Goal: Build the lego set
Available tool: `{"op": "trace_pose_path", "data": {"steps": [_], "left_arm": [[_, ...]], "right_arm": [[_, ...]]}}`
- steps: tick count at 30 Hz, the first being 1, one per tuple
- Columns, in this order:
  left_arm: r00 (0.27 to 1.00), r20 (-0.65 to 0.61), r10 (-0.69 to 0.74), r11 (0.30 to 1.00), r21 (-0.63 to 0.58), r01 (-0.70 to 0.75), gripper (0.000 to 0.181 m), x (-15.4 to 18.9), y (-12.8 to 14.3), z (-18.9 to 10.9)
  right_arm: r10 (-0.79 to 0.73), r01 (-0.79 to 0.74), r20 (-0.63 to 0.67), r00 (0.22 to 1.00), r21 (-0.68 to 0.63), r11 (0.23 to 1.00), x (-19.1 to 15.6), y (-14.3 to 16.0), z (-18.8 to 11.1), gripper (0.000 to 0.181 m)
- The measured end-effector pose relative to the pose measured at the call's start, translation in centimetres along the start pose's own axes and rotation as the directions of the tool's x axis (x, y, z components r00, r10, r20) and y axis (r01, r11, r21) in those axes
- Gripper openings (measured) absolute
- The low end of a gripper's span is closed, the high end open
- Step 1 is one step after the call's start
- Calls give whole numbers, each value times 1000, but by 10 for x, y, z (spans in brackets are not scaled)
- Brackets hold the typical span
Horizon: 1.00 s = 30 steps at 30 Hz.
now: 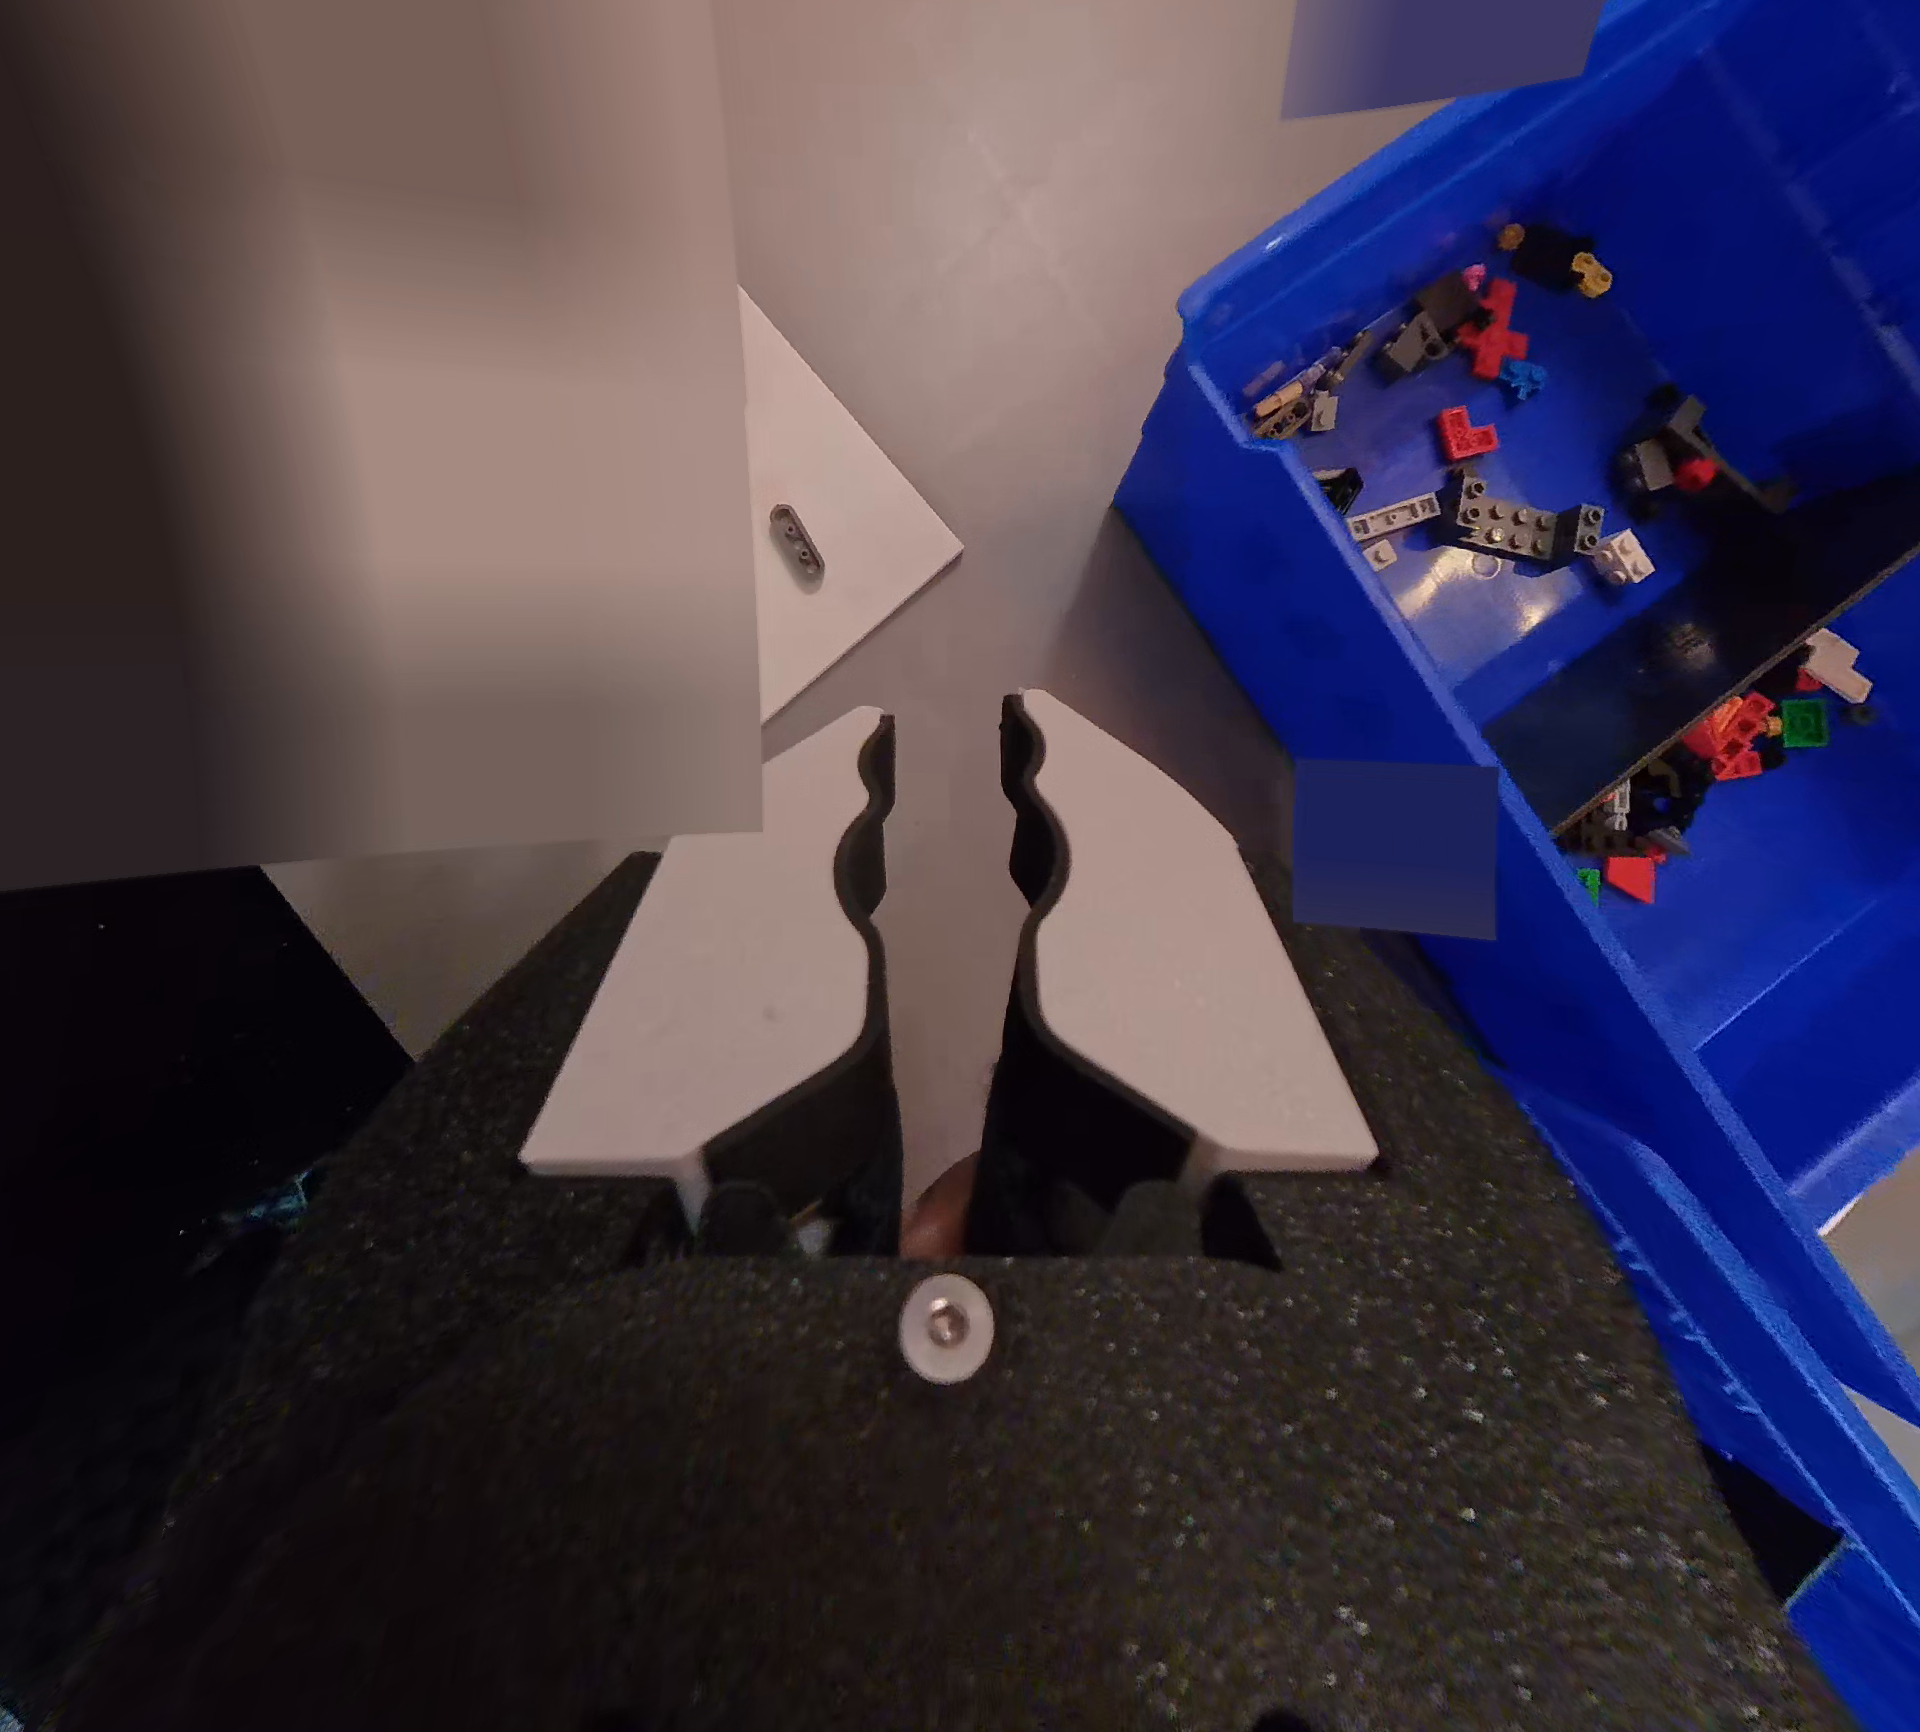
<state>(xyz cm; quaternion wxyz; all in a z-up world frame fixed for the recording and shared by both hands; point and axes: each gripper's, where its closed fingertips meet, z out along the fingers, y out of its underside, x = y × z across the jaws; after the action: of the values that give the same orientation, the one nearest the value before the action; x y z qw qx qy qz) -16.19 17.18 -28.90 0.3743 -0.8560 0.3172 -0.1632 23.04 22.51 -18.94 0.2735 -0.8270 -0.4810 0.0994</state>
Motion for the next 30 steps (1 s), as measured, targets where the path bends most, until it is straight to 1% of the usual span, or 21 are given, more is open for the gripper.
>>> {"op": "trace_pose_path", "data": {"steps": [3,5,7,10,12,14,16,18,21,23,27,30], "left_arm": [[1000,9,11,1000,0,-11,0,0,0,0],[1000,11,13,1000,0,-13,0,0,0,0],[1000,7,8,1000,0,-8,0,0,0,0],[1000,5,5,1000,0,-5,0,0,0,0],[1000,-1,-2,1000,0,2,0,0,0,0],[1000,-13,-16,1000,0,16,0,0,0,0],[999,-23,-28,1000,-1,28,0,0,0,0],[999,-27,-31,1000,-1,31,0,0,0,0],[999,-21,-25,1000,0,25,0,0,0,0],[1000,-11,-14,1000,0,14,0,0,0,0],[1000,1,0,1000,0,0,0,0,0,0],[1000,16,17,1000,1,-17,0,0,0,0]], "right_arm": [[24,-24,-26,999,-10,1000,19,2,-7,20],[30,-33,-86,996,-37,999,45,8,-15,20],[19,-26,-120,993,-57,998,69,11,-23,20],[-51,44,-117,992,-60,997,101,2,-32,20],[-133,131,-64,989,-33,991,114,-14,-32,20],[-256,256,10,967,-16,967,123,-28,-25,21],[-372,374,74,925,-21,927,136,-35,-14,22],[-424,428,120,898,-10,904,151,-41,0,22],[-415,415,197,888,46,909,161,-50,21,25],[-414,412,223,883,58,910,165,-49,33,28],[-434,434,230,871,53,899,175,-32,45,33],[-399,403,205,894,22,915,192,-17,45,36]]}}
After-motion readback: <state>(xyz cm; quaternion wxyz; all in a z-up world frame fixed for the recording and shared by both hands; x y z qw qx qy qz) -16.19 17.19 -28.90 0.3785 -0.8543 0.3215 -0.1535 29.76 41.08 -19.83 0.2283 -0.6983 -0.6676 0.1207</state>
